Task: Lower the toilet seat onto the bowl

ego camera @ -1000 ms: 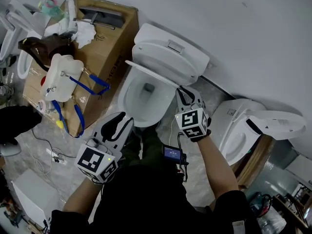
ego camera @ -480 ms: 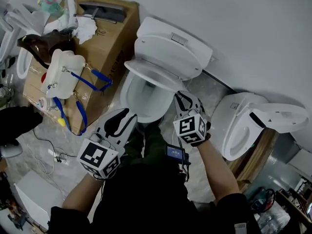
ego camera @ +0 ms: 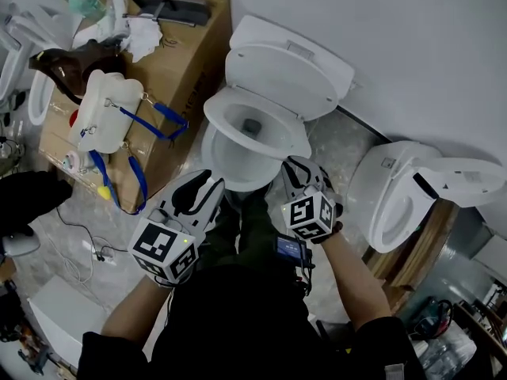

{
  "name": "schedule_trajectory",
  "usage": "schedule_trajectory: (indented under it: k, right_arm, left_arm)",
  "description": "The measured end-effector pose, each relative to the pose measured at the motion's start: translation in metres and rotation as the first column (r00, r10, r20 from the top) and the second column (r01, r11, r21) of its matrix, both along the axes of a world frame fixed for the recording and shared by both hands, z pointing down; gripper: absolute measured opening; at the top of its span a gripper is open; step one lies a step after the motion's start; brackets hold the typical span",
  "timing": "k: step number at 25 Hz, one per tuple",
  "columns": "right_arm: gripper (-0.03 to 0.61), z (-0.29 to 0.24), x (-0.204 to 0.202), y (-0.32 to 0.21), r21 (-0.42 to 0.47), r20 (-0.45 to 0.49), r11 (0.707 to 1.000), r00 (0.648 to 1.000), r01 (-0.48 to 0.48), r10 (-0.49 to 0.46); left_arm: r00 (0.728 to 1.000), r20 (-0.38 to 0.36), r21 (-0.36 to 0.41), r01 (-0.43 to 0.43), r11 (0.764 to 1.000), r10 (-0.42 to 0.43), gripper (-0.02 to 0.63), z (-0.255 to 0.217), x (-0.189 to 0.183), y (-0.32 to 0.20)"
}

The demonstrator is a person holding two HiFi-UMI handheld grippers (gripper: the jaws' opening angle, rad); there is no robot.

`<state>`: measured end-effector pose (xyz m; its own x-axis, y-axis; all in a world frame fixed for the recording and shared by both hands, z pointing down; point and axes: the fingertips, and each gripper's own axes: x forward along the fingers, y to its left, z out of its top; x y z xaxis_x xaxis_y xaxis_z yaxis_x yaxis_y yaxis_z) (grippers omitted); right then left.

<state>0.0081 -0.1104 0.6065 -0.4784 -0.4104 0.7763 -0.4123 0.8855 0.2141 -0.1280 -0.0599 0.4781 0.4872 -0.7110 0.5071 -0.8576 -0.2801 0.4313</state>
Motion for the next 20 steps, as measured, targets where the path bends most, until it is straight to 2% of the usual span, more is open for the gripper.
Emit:
schedule_trajectory:
  k: [7, 13, 20]
  right_arm:
    - [0.072, 0.02, -0.006, 0.034, -0.024, -0.039, 0.999, 0.998, 0.049, -0.05]
    - [0.077, 0.035, -0.01, 0.056, -0.053, -0.049, 0.997, 0.997, 0.049, -0.051]
    - [0.078, 0.06, -0.015, 0.087, -0.119, -0.079, 0.991, 0.994, 0.068, -0.077]
  left_arm:
    - [1.0, -0.015, -0.02, -0.01, 1.0, 0.01, 0.121, 0.011, -0.002, 0.014]
    - [1.0, -0.017, -0.035, -0.017, 0.999, 0.016, 0.121, 0.02, -0.011, 0.029]
    - [0.999, -0.024, -0.056, -0.028, 0.998, 0.026, 0.121, 0.034, -0.016, 0.043]
